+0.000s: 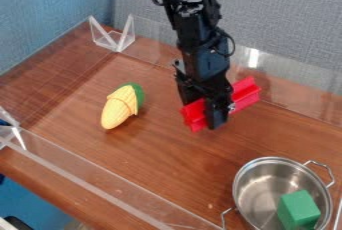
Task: Put the red object to the right side of the table
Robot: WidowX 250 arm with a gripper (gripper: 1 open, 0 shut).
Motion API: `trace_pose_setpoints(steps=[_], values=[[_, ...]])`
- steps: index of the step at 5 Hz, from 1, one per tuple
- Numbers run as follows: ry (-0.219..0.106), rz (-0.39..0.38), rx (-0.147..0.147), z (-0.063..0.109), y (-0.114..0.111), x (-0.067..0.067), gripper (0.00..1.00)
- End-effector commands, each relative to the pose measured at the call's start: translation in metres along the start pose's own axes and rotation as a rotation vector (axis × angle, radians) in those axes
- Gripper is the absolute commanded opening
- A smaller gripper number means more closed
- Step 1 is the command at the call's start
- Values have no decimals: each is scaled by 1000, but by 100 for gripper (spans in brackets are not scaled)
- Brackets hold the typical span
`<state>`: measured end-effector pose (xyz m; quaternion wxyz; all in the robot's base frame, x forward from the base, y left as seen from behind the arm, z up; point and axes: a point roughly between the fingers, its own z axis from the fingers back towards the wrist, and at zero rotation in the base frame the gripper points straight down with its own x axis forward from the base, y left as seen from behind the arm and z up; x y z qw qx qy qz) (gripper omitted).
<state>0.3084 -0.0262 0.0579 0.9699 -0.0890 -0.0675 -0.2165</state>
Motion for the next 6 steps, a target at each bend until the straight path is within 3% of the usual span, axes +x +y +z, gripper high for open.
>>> trace_pose_setpoints(steps=[1, 2, 4, 6], values=[[-49, -32, 14, 18, -11, 13, 0], [-60, -31, 18, 23, -18, 23, 0], [-55, -165, -12, -6, -49, 45, 0], [-43, -199, -16, -26, -57, 61, 0]])
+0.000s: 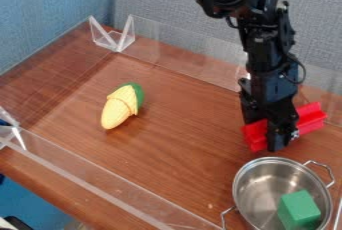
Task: Put the red object to the right side of the table
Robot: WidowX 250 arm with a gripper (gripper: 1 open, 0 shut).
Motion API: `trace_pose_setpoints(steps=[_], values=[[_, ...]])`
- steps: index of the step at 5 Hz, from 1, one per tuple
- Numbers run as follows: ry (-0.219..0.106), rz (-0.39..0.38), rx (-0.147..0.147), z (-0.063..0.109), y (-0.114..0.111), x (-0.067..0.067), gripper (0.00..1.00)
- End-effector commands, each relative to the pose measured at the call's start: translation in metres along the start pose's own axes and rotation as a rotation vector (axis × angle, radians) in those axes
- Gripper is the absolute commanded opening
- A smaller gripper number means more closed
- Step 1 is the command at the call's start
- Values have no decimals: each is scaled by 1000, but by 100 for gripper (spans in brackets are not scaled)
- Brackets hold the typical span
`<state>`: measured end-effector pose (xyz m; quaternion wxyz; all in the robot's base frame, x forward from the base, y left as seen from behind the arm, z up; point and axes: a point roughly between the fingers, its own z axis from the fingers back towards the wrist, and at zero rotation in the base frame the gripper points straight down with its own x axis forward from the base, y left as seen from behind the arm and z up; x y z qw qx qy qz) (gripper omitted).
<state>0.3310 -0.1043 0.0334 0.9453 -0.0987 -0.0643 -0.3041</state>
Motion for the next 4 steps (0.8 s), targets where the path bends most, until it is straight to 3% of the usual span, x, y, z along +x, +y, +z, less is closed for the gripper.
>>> trace_pose_setpoints(steps=[1, 2, 3, 4], values=[[-57, -21, 30, 18, 0, 15, 0], [-61, 10, 39, 19, 6, 2, 0], [-85, 47, 69, 34, 15, -11, 0], [-95, 64, 83, 36, 16, -7, 0]])
